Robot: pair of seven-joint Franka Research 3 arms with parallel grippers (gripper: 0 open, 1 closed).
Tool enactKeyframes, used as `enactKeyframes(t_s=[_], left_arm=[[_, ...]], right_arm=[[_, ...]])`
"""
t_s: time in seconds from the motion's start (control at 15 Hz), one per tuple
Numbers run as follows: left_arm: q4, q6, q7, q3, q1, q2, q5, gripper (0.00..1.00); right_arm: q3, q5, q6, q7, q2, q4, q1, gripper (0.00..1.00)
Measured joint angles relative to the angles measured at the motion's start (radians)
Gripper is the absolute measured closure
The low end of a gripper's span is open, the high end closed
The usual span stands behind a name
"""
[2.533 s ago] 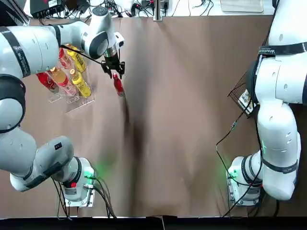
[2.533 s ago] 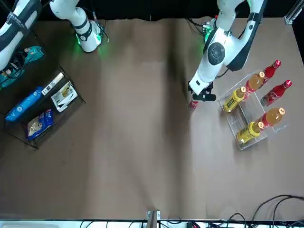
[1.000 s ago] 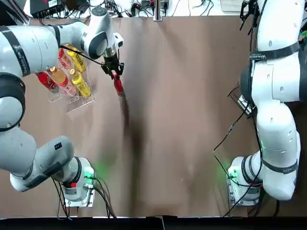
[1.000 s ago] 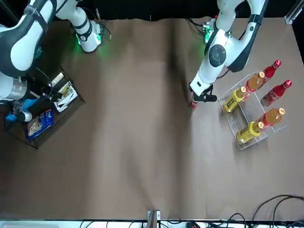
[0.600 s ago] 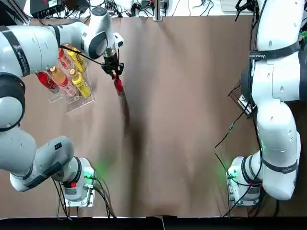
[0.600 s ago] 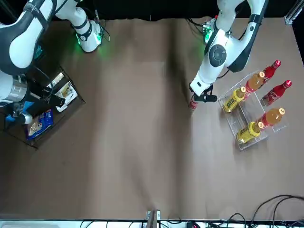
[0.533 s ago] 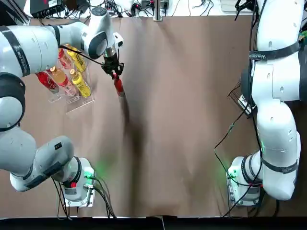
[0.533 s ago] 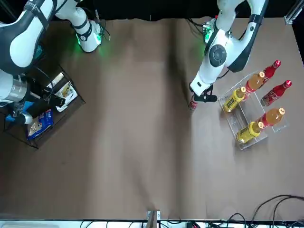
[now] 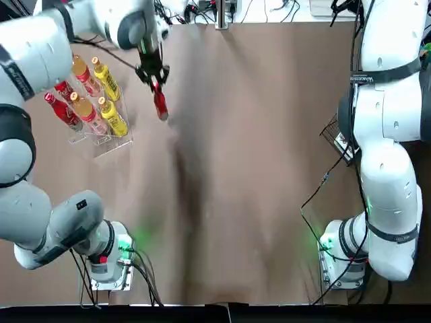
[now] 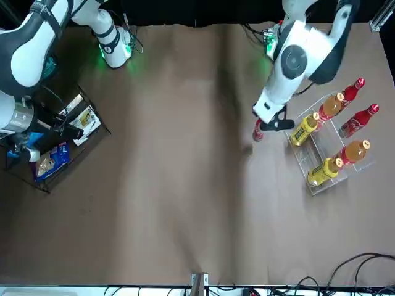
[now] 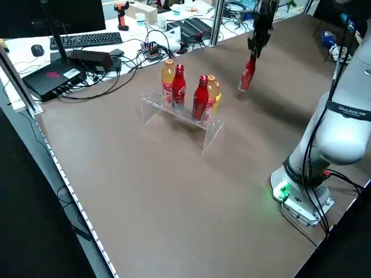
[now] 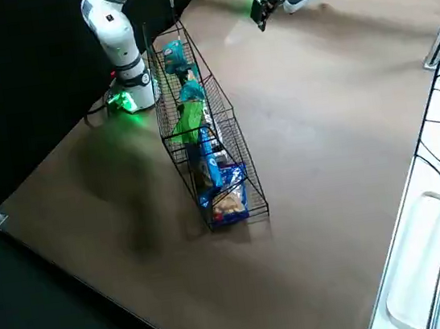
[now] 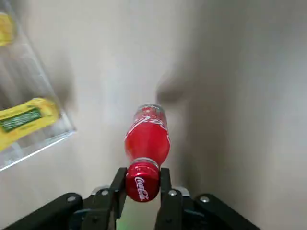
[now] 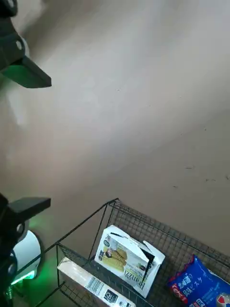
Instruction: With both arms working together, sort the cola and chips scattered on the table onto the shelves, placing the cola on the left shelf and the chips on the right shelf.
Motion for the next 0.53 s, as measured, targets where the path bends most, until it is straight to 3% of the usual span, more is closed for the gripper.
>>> enactKeyframes(t_s=[0.4,0.53], left_arm=[[0.279,-0.281,0.156,0.003,0.153,-0.022,0.004,0.69],[0.341,-0.348,0.273,0.006,0.231,-0.022,0.005,0.69]], right_arm=[[0.006,0.007,0.018,0.000,0.000,0.001,-0.002,0.00],[0.040,0.008,0.020,-0.001,-0.005,0.002,-0.026,0.00]])
